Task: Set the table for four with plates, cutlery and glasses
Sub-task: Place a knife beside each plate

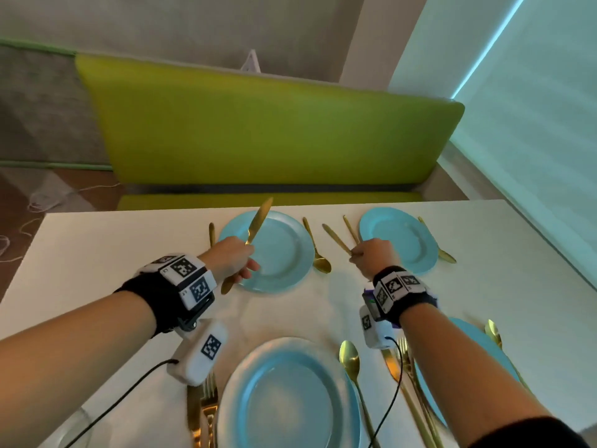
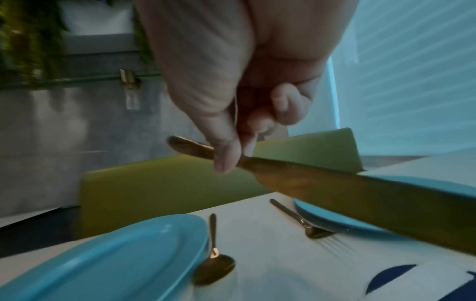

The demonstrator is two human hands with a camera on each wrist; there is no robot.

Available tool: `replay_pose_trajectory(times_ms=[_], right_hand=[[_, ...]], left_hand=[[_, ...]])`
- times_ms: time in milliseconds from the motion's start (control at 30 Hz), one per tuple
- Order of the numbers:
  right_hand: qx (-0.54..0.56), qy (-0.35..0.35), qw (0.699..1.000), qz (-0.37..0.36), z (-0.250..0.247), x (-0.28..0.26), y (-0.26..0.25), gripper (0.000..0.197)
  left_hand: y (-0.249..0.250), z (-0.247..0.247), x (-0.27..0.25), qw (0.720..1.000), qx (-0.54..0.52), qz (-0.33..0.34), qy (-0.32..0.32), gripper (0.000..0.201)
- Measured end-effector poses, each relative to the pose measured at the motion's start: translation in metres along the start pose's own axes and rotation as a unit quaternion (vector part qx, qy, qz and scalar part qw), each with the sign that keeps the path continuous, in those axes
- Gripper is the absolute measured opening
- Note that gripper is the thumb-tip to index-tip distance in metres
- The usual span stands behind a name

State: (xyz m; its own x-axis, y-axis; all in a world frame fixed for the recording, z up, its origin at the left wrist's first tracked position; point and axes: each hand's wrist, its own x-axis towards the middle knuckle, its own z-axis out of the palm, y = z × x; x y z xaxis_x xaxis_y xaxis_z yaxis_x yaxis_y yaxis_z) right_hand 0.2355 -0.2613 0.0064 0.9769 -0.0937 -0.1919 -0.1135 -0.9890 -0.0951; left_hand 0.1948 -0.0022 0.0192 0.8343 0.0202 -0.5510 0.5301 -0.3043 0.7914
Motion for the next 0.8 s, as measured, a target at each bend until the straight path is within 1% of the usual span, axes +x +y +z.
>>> replay_pose_trajectory(times_ms=[100, 167, 200, 300, 333, 367, 400, 433, 467, 500, 533, 600, 667, 800], right_hand=[[-0.037, -0.016, 0.999, 0.036, 0.008, 0.041, 0.010, 0.029], [-0.031, -0.037, 0.996, 0.077, 0.013, 0.063, 0.013, 0.030], [-0.022, -0.043, 0.995, 0.085, 0.019, 0.073, 0.016, 0.030], [-0.023, -0.061, 0.991, 0.113, 0.032, 0.096, 0.017, 0.021], [-0.010, -0.057, 0.989, 0.133, 0.033, 0.101, 0.016, 0.019], [-0.002, -0.068, 0.988, 0.139, 0.037, 0.107, 0.016, 0.020], [0.016, -0.068, 0.989, 0.130, 0.040, 0.109, 0.014, 0.023], [0.006, -0.066, 0.990, 0.128, 0.044, 0.112, 0.013, 0.023], [0.006, -0.065, 0.989, 0.131, 0.046, 0.114, 0.012, 0.018], [0.029, -0.069, 0.985, 0.153, 0.047, 0.115, 0.009, 0.019], [0.053, -0.057, 0.981, 0.176, 0.049, 0.116, 0.007, 0.020], [0.086, -0.056, 0.979, 0.175, 0.054, 0.119, 0.005, 0.017], [0.067, -0.057, 0.981, 0.172, 0.059, 0.122, 0.004, 0.021], [0.054, -0.046, 0.982, 0.174, 0.066, 0.126, 0.003, 0.019]], left_hand=[[-0.005, -0.003, 0.014, 1.000, -0.006, -0.006, 0.015, 0.016], [-0.008, -0.006, 0.022, 1.000, -0.010, -0.007, 0.023, 0.017], [-0.009, -0.008, 0.026, 1.000, -0.014, -0.007, 0.025, 0.017], [-0.009, -0.012, 0.034, 0.999, -0.030, -0.005, 0.029, 0.019], [-0.008, -0.014, 0.037, 0.999, -0.038, -0.003, 0.031, 0.020], [-0.008, -0.015, 0.040, 0.998, -0.046, -0.003, 0.033, 0.021], [-0.008, -0.017, 0.042, 0.998, -0.052, -0.004, 0.033, 0.021], [-0.008, -0.018, 0.044, 0.998, -0.055, -0.006, 0.034, 0.021], [-0.008, -0.019, 0.046, 0.998, -0.057, -0.008, 0.037, 0.020], [-0.009, -0.020, 0.048, 0.998, -0.057, -0.010, 0.039, 0.020], [-0.009, -0.021, 0.050, 0.998, -0.056, -0.012, 0.040, 0.019], [-0.010, -0.022, 0.053, 0.998, -0.052, -0.016, 0.041, 0.018], [-0.012, -0.023, 0.056, 0.998, -0.047, -0.022, 0.042, 0.016], [-0.014, -0.024, 0.061, 0.998, -0.043, -0.026, 0.044, 0.017]])
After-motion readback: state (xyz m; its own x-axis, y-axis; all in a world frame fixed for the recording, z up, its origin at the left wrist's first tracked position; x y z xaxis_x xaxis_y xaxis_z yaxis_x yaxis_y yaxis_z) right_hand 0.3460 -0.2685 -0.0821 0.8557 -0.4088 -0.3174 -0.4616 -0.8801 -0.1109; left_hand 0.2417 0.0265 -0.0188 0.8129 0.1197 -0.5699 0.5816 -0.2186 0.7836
